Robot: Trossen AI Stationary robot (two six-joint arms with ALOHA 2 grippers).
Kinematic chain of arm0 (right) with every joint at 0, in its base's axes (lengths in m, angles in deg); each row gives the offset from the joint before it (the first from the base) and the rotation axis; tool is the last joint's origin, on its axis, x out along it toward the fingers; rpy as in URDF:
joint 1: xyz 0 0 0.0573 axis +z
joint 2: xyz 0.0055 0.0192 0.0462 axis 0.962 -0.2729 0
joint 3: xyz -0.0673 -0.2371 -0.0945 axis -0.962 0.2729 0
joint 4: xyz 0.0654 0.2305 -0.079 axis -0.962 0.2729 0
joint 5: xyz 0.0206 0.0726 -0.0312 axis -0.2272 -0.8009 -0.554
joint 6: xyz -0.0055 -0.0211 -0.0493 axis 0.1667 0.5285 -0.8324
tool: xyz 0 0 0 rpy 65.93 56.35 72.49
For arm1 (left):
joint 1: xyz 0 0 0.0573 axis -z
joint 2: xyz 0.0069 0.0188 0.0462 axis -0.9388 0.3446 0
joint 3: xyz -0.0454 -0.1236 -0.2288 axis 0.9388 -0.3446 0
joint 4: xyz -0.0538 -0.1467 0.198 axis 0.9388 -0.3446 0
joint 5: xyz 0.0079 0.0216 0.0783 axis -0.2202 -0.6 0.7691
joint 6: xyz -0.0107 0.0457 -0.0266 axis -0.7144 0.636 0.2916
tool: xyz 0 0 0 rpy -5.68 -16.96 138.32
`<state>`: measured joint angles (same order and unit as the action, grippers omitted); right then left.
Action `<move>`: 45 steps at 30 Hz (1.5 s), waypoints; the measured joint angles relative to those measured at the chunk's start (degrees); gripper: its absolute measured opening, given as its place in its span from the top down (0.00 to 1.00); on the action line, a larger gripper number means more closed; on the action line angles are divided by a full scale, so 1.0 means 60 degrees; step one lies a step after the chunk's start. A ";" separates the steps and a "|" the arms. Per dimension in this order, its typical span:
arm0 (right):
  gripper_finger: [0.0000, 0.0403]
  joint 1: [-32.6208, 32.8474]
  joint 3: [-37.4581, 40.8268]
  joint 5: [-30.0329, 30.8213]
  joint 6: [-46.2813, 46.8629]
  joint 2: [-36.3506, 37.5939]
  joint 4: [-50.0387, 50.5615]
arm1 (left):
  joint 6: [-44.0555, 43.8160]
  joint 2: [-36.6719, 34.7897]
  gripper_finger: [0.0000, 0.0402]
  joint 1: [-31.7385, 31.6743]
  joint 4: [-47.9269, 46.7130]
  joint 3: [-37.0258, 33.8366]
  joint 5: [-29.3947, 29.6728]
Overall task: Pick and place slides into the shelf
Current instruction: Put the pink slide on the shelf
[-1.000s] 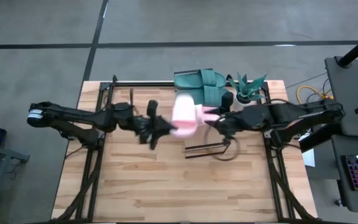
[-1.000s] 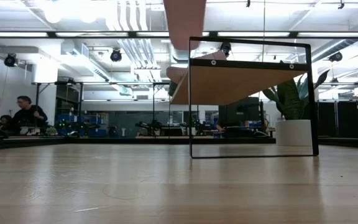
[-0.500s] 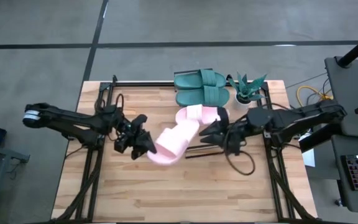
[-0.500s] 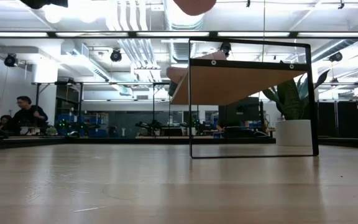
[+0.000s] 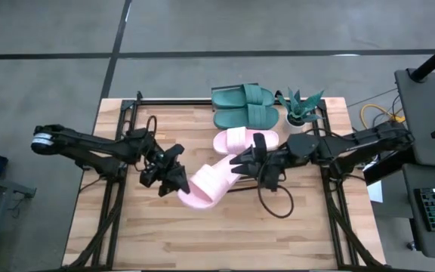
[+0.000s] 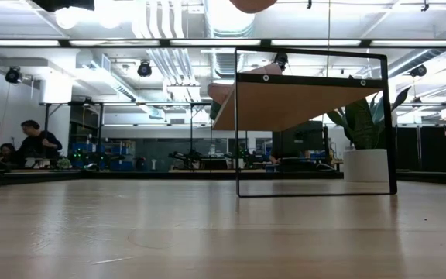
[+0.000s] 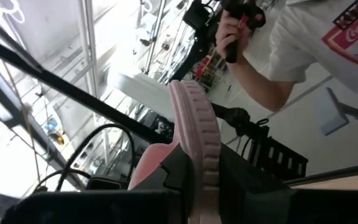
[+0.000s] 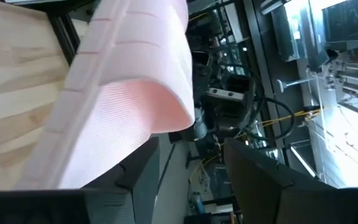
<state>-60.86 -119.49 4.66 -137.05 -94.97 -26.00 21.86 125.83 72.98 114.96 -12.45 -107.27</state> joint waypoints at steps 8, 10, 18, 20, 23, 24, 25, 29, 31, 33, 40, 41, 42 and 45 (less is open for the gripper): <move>0.58 0.0007 -0.0478 0.0000 0.0004 -0.0619 0.0489 | -0.0004 0.0602 0.94 0.0005 0.0655 0.0131 -0.0075; 0.58 0.0007 -0.0590 -0.0004 0.0015 -0.0697 0.0469 | 0.0000 0.0722 0.94 0.0005 0.0725 0.0131 -0.0061; 0.60 0.0029 -0.0851 -0.0861 0.0273 -0.0763 0.0459 | -0.0226 0.0807 0.94 -0.0006 0.0805 0.0131 0.0242; 0.64 0.0029 -0.0855 -0.0951 0.0273 -0.0763 0.0454 | -0.0224 0.0785 0.94 -0.0010 0.0831 0.0131 0.0276; 0.73 0.0029 -0.0842 -0.1026 0.0248 -0.0763 0.0487 | -0.0226 0.0784 0.94 -0.0006 0.0810 0.0131 0.0468; 0.76 0.0027 -0.0841 -0.1107 0.0221 -0.0763 0.0491 | -0.0226 0.0784 0.94 -0.0006 0.0820 0.0131 0.0576; 0.80 0.0025 -0.0841 -0.1226 0.0215 -0.0763 0.0491 | -0.0226 0.0784 0.94 -0.0006 0.0820 0.0131 0.0670; 0.95 0.0022 -0.0841 -0.1384 0.0102 -0.0763 0.0530 | -0.0226 0.0784 0.94 -0.0004 0.0711 0.0131 0.0984; 0.96 0.0018 -0.0837 -0.1252 0.0080 -0.0758 0.0562 | -0.0490 0.0784 0.94 -0.0003 0.0689 0.0093 0.1357; 0.97 0.0018 -0.0837 -0.0772 0.0035 -0.0739 0.0562 | -0.1147 0.0777 0.90 -0.0003 0.0697 0.0084 0.1830; 0.98 0.0051 -0.0827 0.0941 0.0072 -0.0683 0.0879 | -0.3121 0.0218 0.63 -0.0050 0.0223 -0.0019 0.2953; 0.98 0.0052 -0.0826 0.1095 0.0083 -0.0683 0.0972 | -0.3307 0.0017 0.59 -0.0050 -0.0099 -0.0022 0.3170; 0.98 0.0049 -0.0830 0.1242 0.0086 -0.0683 0.1050 | -0.3445 -0.0190 0.55 -0.0050 -0.0423 -0.0022 0.3332; 0.98 0.0047 -0.0815 0.1804 0.0108 -0.0646 0.1415 | -0.3500 -0.0728 0.45 -0.0050 -0.1550 -0.0011 0.3599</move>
<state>-60.58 -124.38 15.48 -136.41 -98.84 -17.51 0.86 121.46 72.68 105.66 -12.52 -85.68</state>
